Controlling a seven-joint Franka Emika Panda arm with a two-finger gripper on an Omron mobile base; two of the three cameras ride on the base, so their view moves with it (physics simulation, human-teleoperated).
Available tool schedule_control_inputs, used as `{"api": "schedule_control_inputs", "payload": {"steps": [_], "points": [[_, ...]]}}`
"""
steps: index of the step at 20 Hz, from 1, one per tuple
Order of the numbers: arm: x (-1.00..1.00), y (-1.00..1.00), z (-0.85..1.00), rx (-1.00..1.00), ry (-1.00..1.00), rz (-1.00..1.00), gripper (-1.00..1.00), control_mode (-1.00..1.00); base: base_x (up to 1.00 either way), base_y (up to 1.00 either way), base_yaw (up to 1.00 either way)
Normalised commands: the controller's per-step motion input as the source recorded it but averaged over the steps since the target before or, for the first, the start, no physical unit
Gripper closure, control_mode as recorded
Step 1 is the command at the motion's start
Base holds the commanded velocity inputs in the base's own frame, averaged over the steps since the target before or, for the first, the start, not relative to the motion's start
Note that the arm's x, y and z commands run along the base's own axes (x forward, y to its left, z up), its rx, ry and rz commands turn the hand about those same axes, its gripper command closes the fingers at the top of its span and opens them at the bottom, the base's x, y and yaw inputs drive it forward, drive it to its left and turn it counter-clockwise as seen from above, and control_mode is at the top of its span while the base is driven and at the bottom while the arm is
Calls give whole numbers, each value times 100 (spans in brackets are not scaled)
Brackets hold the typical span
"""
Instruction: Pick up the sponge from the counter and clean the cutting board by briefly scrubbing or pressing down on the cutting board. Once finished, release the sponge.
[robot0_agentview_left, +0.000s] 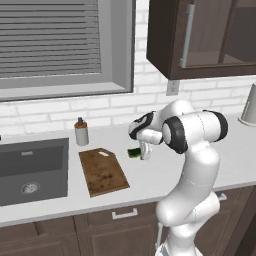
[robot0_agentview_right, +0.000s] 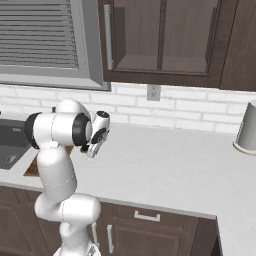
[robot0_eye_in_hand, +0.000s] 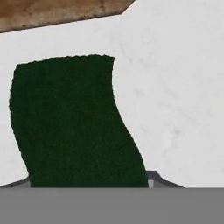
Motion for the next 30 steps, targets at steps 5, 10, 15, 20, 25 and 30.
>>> {"api": "schedule_control_inputs", "payload": {"steps": [5,10,15,20,25,30], "points": [[22,5,-25,-12,2,0,-100,-100,0,0,0],[-3,-8,0,0,-1,2,-100,-100,0,0,0],[-29,-34,10,-1,-7,7,-100,-100,0,0,0],[-67,-38,71,7,-14,2,-100,-100,0,0,0],[-75,-2,100,29,0,-19,-100,-100,0,0,0],[-100,0,90,25,0,-46,-100,-100,0,0,0]]}}
